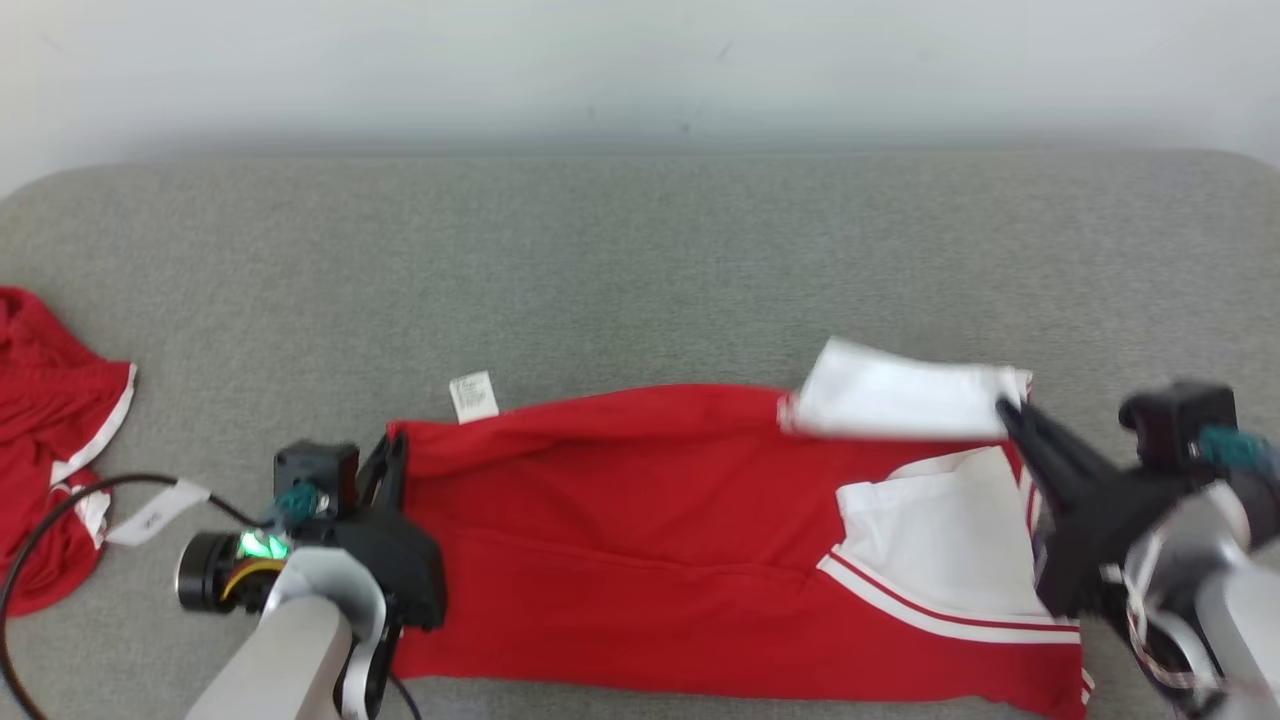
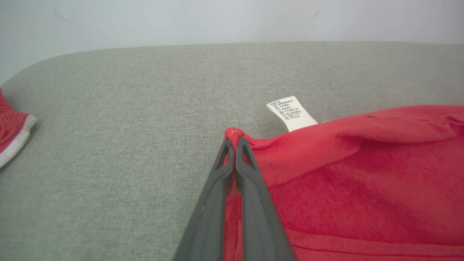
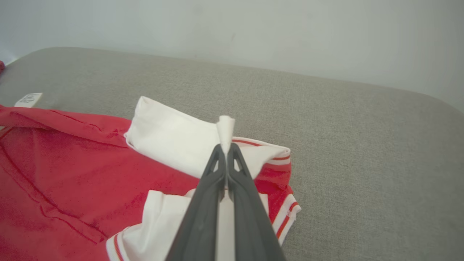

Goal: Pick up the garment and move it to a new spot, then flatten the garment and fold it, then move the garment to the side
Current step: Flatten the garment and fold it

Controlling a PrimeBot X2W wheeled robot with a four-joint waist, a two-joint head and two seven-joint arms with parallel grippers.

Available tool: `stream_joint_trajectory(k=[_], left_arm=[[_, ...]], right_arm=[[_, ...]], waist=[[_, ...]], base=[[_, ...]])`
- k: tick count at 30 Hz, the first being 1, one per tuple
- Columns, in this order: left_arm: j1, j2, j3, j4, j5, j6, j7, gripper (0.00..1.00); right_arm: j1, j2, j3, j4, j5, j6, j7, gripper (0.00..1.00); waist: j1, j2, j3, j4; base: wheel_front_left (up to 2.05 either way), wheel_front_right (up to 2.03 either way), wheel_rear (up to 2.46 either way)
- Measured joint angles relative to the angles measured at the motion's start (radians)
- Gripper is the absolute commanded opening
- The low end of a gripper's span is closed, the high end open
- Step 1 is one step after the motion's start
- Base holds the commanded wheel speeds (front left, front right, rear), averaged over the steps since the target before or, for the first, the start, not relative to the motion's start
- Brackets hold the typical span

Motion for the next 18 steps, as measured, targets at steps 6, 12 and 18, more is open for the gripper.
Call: stream_joint_trajectory(k=[6, 12, 18], left_arm=[[0.068, 0.016, 0.016, -0.011, -0.020, 0.018, -0.015, 0.00], [0.073, 0.018, 0.026, 0.002, -0.027, 0.033, -0.040, 0.00], [0.089, 0.018, 0.040, 0.021, -0.042, 0.053, -0.061, 0.12]], right_arm=[[0.238, 0.018, -0.081, -0.293, 0.004, 0.000, 0.202, 0.00], [0.367, 0.051, -0.112, -0.429, -0.002, 0.000, 0.342, 0.00], [0.428, 0.067, -0.113, -0.471, 0.002, 0.000, 0.427, 0.00]], waist=[[0.0000, 0.0000, -0.017, -0.030], [0.0001, 0.0000, -0.019, -0.042], [0.0001, 0.0000, -0.022, -0.037]], base=[[0.00, 0.00, 0.00], [0.00, 0.00, 0.00], [0.00, 0.00, 0.00]])
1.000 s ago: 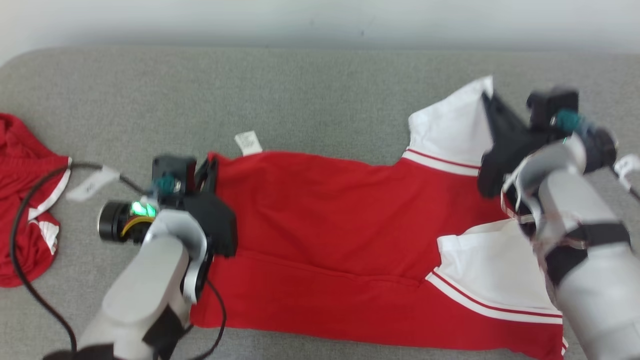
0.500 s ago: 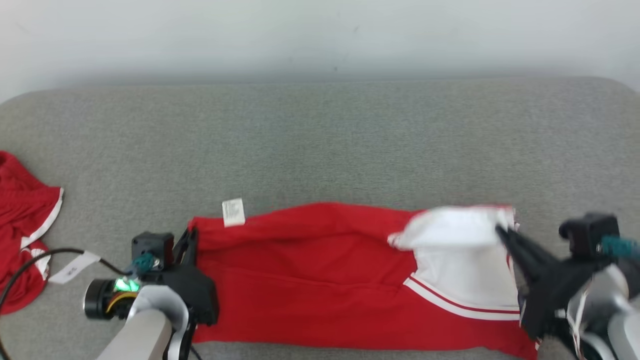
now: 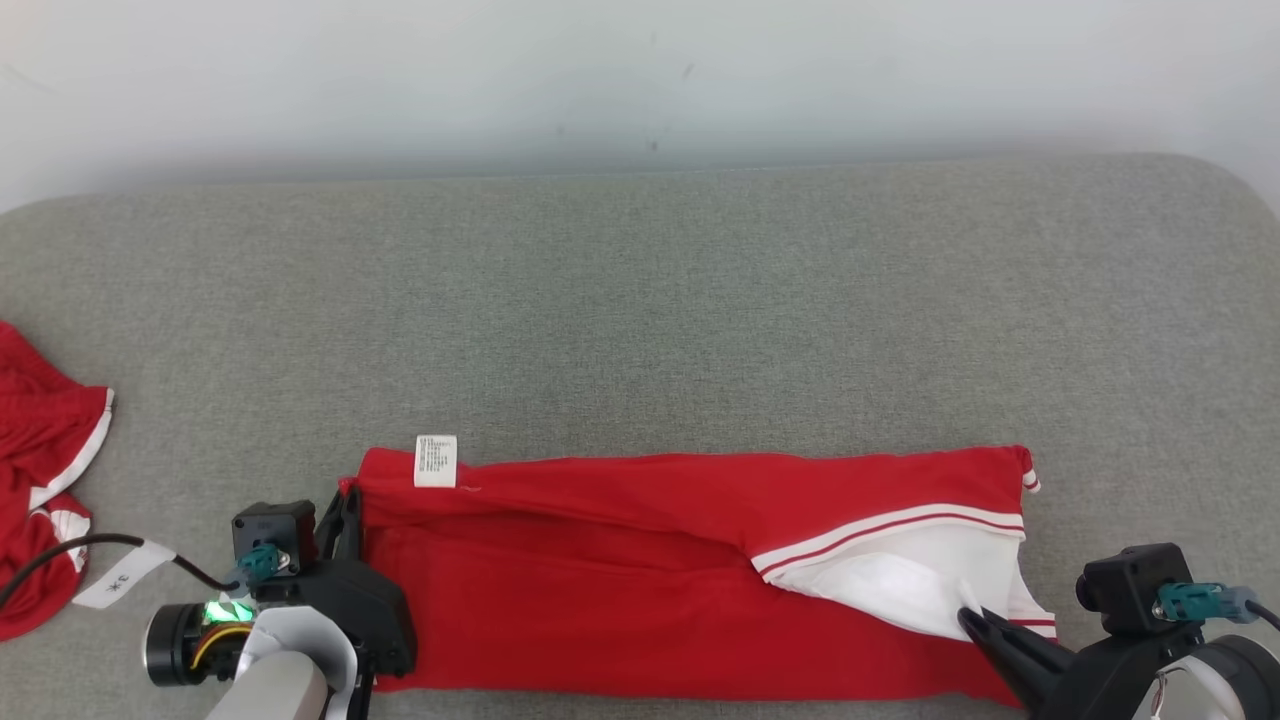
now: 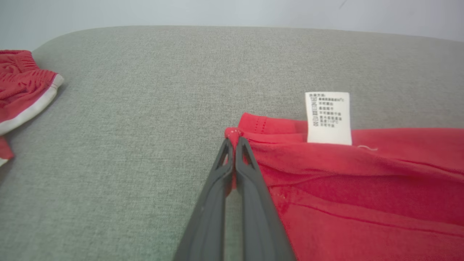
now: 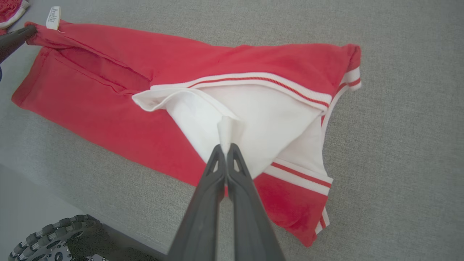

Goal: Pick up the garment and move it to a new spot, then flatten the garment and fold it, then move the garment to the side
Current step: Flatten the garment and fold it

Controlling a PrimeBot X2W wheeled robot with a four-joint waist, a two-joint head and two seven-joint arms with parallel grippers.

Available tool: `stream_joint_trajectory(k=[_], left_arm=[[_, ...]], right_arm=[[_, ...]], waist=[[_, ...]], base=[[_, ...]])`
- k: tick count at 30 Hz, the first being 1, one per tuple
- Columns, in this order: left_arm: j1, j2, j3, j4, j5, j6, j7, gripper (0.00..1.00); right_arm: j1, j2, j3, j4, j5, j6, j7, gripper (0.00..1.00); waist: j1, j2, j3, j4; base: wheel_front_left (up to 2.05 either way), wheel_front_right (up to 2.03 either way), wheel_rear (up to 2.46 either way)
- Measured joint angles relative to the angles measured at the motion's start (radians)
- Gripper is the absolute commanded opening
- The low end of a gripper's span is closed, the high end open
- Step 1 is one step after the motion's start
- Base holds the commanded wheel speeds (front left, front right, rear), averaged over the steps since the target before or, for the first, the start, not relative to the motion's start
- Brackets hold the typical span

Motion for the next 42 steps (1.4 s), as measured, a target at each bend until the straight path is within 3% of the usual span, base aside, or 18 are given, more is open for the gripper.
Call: stream_joint_trajectory(k=[1, 2, 3, 5, 6, 7, 15, 20, 25, 31, 42], left_arm=[[0.004, -0.002, 0.000, 0.004, -0.005, 0.000, 0.000, 0.12], [0.005, -0.004, 0.000, 0.006, -0.005, 0.000, 0.000, 0.60], [0.005, -0.007, 0.001, 0.009, -0.011, 0.003, 0.000, 1.00], [0.009, -0.013, 0.002, 0.012, -0.015, 0.007, -0.001, 1.00], [0.015, -0.016, 0.003, 0.012, -0.016, 0.008, -0.003, 1.00], [0.025, -0.017, 0.008, 0.012, -0.021, 0.010, -0.005, 1.00], [0.150, 0.002, 0.058, -0.089, -0.039, 0.024, -0.072, 1.00], [0.281, 0.001, 0.170, -0.378, 0.009, -0.036, -0.084, 1.00], [0.431, -0.056, 0.283, -0.620, 0.072, -0.127, -0.084, 1.00], [0.498, -0.091, 0.311, -0.726, 0.128, -0.194, -0.084, 1.00], [0.511, -0.103, 0.287, -0.731, 0.164, -0.220, -0.084, 1.00]], right_arm=[[0.002, 0.004, -0.002, -0.004, 0.000, 0.000, 0.006, 0.00], [0.004, 0.006, -0.003, -0.006, 0.000, 0.000, 0.015, 0.00], [0.010, 0.010, -0.004, -0.005, 0.000, 0.000, 0.023, 0.00], [0.025, 0.012, 0.002, 0.002, -0.003, 0.000, 0.045, 0.04], [0.034, 0.012, 0.002, 0.003, -0.003, 0.000, 0.053, 0.29], [0.038, 0.017, -0.002, 0.007, -0.004, 0.000, 0.061, 1.00], [0.097, 0.046, -0.048, -0.021, 0.002, 0.000, 0.090, 1.00], [0.106, 0.126, -0.163, -0.028, -0.037, 0.000, 0.030, 1.00], [0.110, 0.223, -0.258, 0.045, -0.114, 0.000, 0.044, 1.00], [0.030, 0.298, -0.317, 0.148, -0.185, 0.000, 0.091, 1.00], [-0.121, 0.347, -0.398, 0.401, -0.388, 0.000, 0.105, 1.00]], waist=[[0.0000, 0.0000, -0.001, 0.002], [0.0000, 0.0000, -0.002, 0.004], [0.0000, 0.0000, -0.003, 0.006], [0.0000, 0.0000, -0.006, 0.011], [0.0000, 0.0000, -0.008, 0.013], [0.0000, 0.0000, -0.011, 0.015], [0.0000, 0.0000, -0.046, 0.026], [0.0000, 0.0000, -0.077, 0.035], [-0.0001, 0.0000, -0.107, 0.048], [-0.0001, 0.0000, -0.128, 0.068], [0.0000, 0.0001, -0.144, 0.136]], base=[[0.00, 0.00, 0.00], [0.00, 0.00, 0.00], [0.00, 0.00, 0.00], [0.00, 0.00, 0.00], [0.00, 0.00, 0.00], [0.00, 0.00, 0.00], [0.00, 0.00, 0.00], [0.00, 0.00, 0.00], [0.00, 0.00, 0.00], [0.00, 0.00, 0.00], [0.00, 0.00, 0.00]])
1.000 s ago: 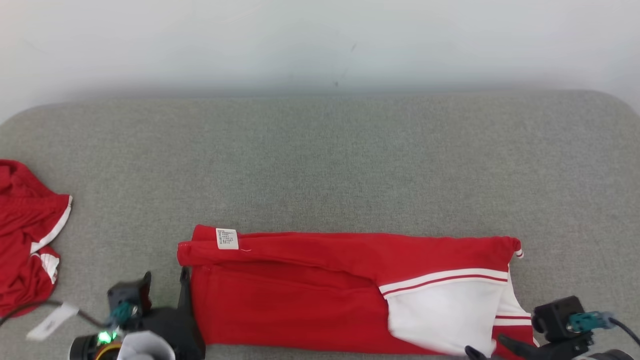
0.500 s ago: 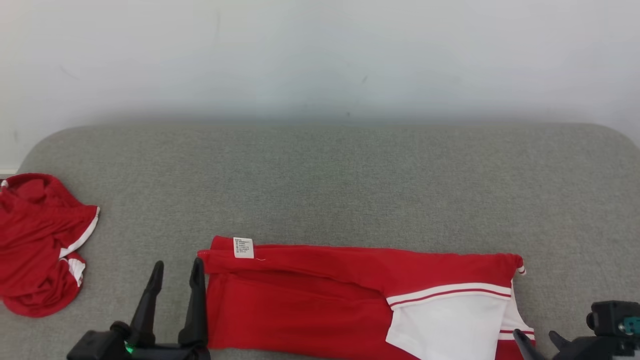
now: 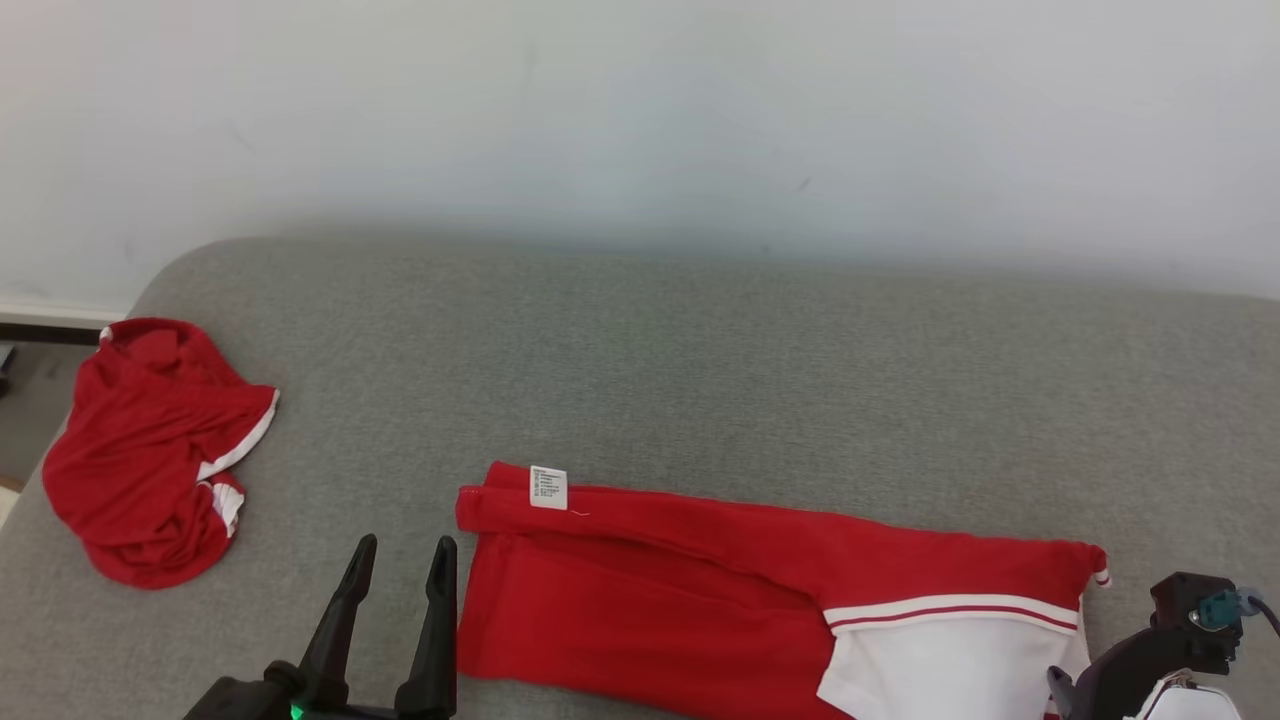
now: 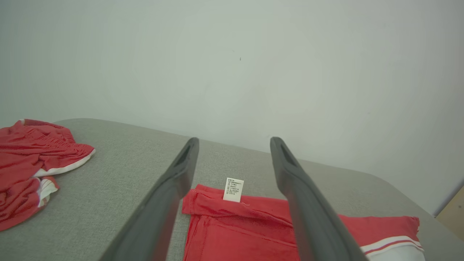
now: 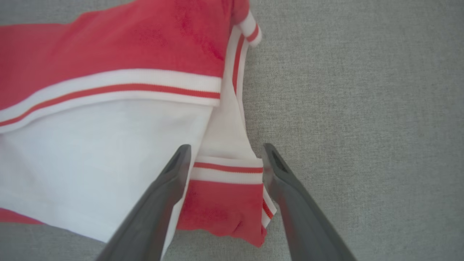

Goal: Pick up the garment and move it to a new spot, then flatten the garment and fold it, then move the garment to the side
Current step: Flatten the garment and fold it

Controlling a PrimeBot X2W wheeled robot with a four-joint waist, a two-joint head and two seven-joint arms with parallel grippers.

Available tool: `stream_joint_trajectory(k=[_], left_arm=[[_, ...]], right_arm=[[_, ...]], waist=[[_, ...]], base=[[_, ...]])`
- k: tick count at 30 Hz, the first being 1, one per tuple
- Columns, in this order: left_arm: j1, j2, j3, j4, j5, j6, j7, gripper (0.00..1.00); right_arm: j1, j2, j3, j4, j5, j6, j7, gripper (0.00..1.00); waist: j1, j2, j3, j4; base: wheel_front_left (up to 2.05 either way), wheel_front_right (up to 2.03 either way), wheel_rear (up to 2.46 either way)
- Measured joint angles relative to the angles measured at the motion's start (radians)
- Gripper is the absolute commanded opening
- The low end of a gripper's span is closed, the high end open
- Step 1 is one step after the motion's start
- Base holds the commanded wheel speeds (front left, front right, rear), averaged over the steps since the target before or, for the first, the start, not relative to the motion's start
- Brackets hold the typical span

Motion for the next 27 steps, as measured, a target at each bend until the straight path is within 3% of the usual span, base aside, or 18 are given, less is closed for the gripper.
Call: stream_joint_trajectory(k=[4, 14, 21, 22, 23, 27], left_arm=[[-0.007, -0.005, -0.013, 0.007, 0.005, -0.001, 0.000, 1.00], [-0.019, 0.000, -0.017, 0.009, 0.009, 0.008, 0.008, 1.00], [-0.023, 0.002, -0.027, 0.008, 0.009, 0.010, 0.017, 1.00], [-0.024, 0.002, -0.027, 0.008, 0.009, 0.011, 0.018, 1.00], [-0.024, 0.002, -0.027, 0.008, 0.009, 0.013, 0.018, 1.00], [-0.024, 0.005, -0.026, 0.010, 0.008, 0.017, 0.020, 1.00]], right_arm=[[-0.042, 0.003, -0.035, 0.073, -0.089, 0.000, -0.014, 1.00], [-0.096, 0.004, -0.082, 0.196, -0.163, 0.000, -0.023, 1.00], [-0.137, 0.002, -0.090, 0.282, -0.128, 0.000, -0.045, 1.00], [-0.144, 0.002, -0.093, 0.294, -0.119, 0.000, -0.050, 0.45], [-0.151, 0.002, -0.095, 0.305, -0.117, 0.000, -0.064, 0.00], [-0.179, 0.005, -0.128, 0.348, -0.121, 0.002, -0.121, 0.00]], waist=[[0.0000, 0.0000, 0.006, 0.036], [0.0000, 0.0000, 0.023, 0.076], [0.0000, -0.0001, 0.029, 0.075], [0.0000, -0.0001, 0.029, 0.073], [-0.0001, -0.0002, 0.029, 0.071], [0.0000, -0.0001, 0.028, 0.060]], base=[[0.00, 0.00, 0.00], [0.00, 0.00, 0.00], [0.00, 0.00, 0.00], [0.00, 0.00, 0.00], [0.00, 0.00, 0.00], [0.00, 0.00, 0.00]])
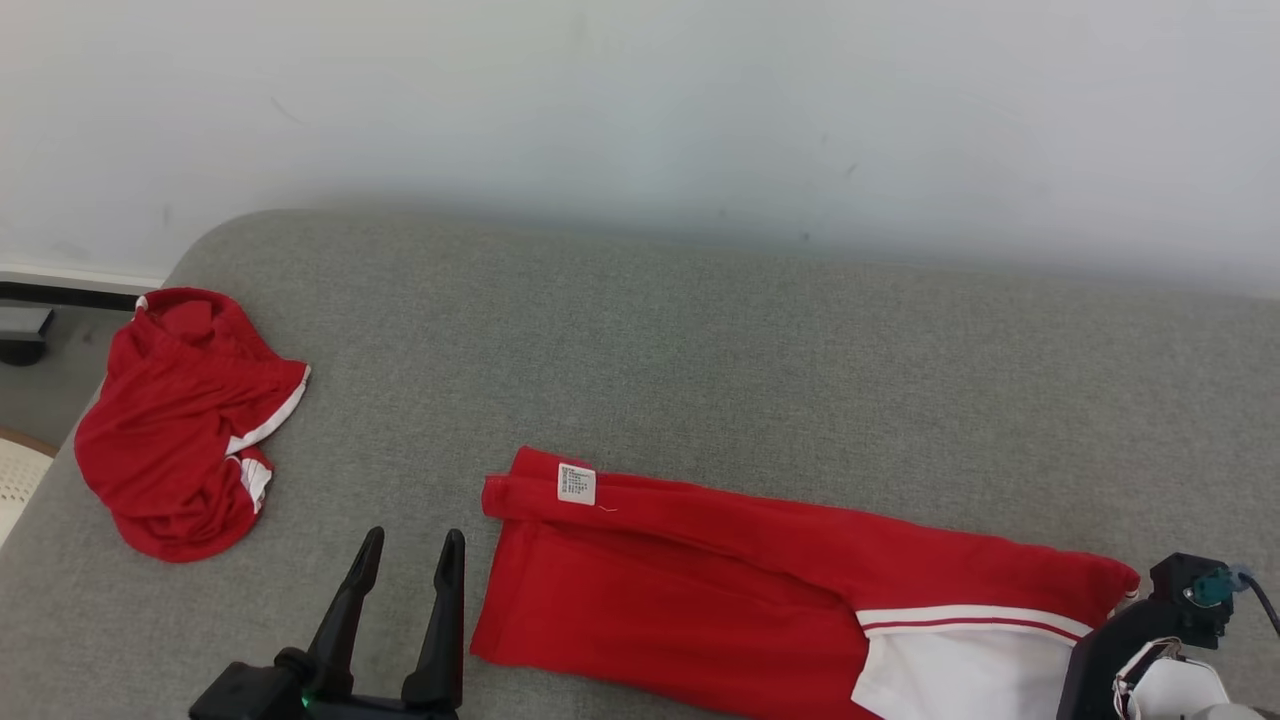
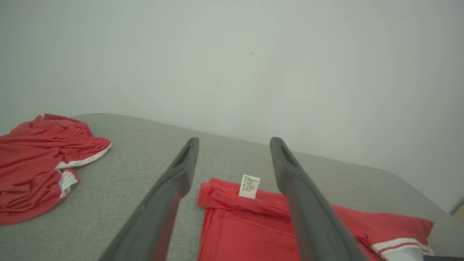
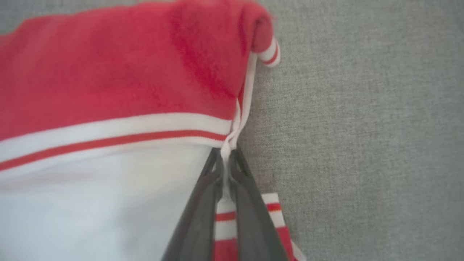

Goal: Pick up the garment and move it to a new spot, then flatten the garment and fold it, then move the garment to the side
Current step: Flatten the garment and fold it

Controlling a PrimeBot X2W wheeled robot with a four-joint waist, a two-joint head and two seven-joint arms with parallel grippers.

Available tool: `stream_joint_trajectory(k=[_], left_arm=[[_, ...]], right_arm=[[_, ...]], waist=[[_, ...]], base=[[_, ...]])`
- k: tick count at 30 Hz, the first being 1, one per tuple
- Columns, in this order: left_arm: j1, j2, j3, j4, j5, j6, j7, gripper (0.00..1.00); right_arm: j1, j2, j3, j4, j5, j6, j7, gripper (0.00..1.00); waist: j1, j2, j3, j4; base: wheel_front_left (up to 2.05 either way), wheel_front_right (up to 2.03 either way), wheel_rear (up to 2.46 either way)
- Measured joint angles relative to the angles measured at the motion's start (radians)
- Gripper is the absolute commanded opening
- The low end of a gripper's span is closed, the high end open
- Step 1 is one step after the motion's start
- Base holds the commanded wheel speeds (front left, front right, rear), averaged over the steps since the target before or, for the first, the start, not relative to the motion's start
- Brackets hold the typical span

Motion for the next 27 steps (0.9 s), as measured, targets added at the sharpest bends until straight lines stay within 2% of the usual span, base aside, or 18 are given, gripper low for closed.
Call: stream_joint_trajectory(k=[3, 7, 11, 15, 18, 21, 27], left_arm=[[0.000, 0.002, 0.001, 0.002, -0.001, 0.003, 0.002, 1.00], [0.002, 0.004, -0.004, 0.002, -0.001, 0.006, 0.007, 1.00], [0.004, 0.005, -0.005, 0.001, -0.002, 0.010, 0.007, 1.00], [0.008, 0.004, -0.002, 0.001, -0.006, 0.015, 0.003, 1.00], [0.018, 0.002, 0.001, 0.002, -0.009, 0.017, 0.001, 1.00], [0.026, -0.001, -0.001, 0.005, -0.010, 0.017, -0.002, 1.00], [0.026, -0.011, -0.008, 0.021, -0.013, 0.009, -0.007, 1.00]], right_arm=[[-0.030, 0.011, -0.044, 0.024, -0.024, 0.001, -0.037, 0.00], [-0.056, -0.006, -0.143, 0.027, -0.069, 0.001, -0.069, 0.00], [-0.060, -0.026, -0.235, -0.013, -0.101, 0.000, -0.083, 0.00], [-0.059, -0.048, -0.261, -0.075, -0.117, 0.000, -0.082, 0.00], [-0.054, -0.064, -0.243, -0.125, -0.122, 0.000, -0.076, 0.00], [-0.046, -0.060, -0.174, -0.175, -0.099, 0.000, -0.039, 0.00], [0.031, -0.014, 0.068, -0.298, 0.152, 0.000, 0.107, 0.00]], waist=[[0.0000, 0.0000, -0.003, -0.013], [0.0004, 0.0003, -0.017, -0.032], [0.0003, 0.0003, -0.035, -0.053], [0.0002, 0.0003, -0.051, -0.075], [0.0002, 0.0002, -0.061, -0.093], [0.0001, 0.0002, -0.073, -0.109], [0.0001, 0.0002, -0.099, -0.122]], base=[[0.00, 0.00, 0.00], [0.00, 0.00, 0.00], [0.00, 0.00, 0.00], [0.00, 0.00, 0.00], [0.00, 0.00, 0.00], [0.00, 0.00, 0.00], [0.00, 0.00, 0.00]])
